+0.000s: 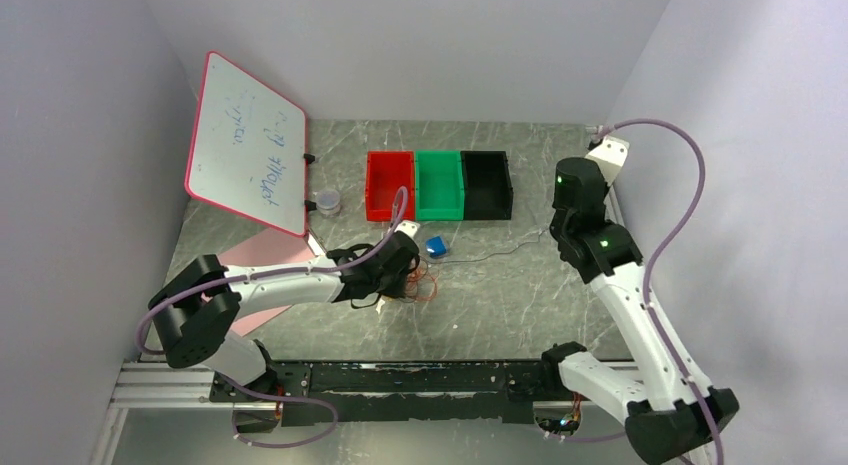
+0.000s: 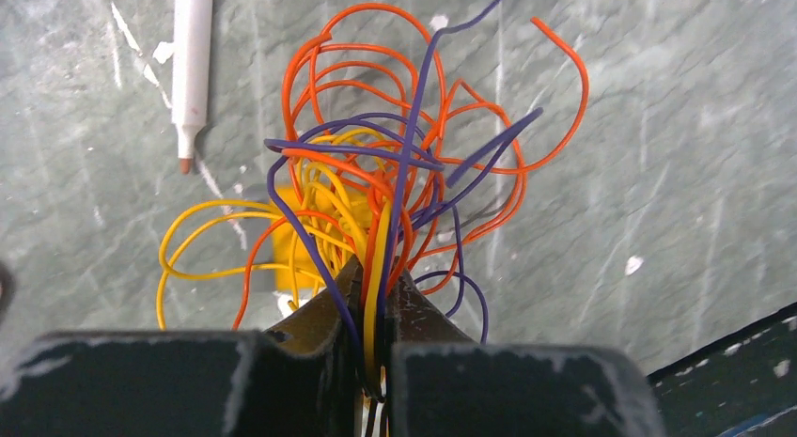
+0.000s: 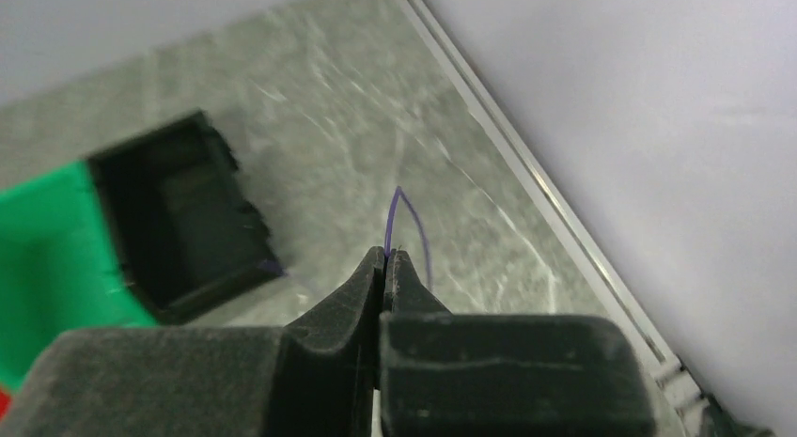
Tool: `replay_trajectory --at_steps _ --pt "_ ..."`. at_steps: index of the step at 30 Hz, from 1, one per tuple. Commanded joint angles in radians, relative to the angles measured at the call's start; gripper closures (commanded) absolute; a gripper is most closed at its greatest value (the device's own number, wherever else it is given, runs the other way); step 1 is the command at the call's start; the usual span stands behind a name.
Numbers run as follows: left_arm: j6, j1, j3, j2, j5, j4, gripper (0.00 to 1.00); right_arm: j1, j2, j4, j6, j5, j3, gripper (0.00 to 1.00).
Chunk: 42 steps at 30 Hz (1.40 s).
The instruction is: Untangle the cables
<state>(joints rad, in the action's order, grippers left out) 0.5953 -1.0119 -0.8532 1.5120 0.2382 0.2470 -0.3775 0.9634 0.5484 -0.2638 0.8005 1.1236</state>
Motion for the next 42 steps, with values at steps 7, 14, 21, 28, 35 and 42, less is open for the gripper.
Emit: replay_trajectory --at_steps 7,14,21,28,35,42 --pt "-0.154 -0.005 -0.075 0.012 -0.042 0.145 0.93 0.388 0.087 -0.098 -0.156 -0.42 -0.248 0.74" --pt "-0.168 -0.005 -0.067 -0.002 -0.054 0.137 0.93 0.394 0.014 -0.106 -0.145 -0.534 -0.248 0.46" --pt "-0.167 -0.005 -0.055 0.003 -0.073 0.117 0.93 0.324 -0.03 -0.157 -0.338 -0.873 -0.337 0.38" --pt "-0.164 -0.007 -0.049 0.001 -0.081 0.112 0.93 -0.067 -0.06 -0.347 -0.699 -0.707 -0.492 0.33" --pt "-0.175 -0.012 -0.036 0.002 -0.077 0.102 0.93 -0.235 0.091 -0.568 -0.899 -0.656 -0.55 0.31" --pt "-0.17 -0.024 -0.033 0.009 -0.057 0.104 0.93 -0.302 0.241 -0.607 -0.959 -0.681 -0.5 0.3"
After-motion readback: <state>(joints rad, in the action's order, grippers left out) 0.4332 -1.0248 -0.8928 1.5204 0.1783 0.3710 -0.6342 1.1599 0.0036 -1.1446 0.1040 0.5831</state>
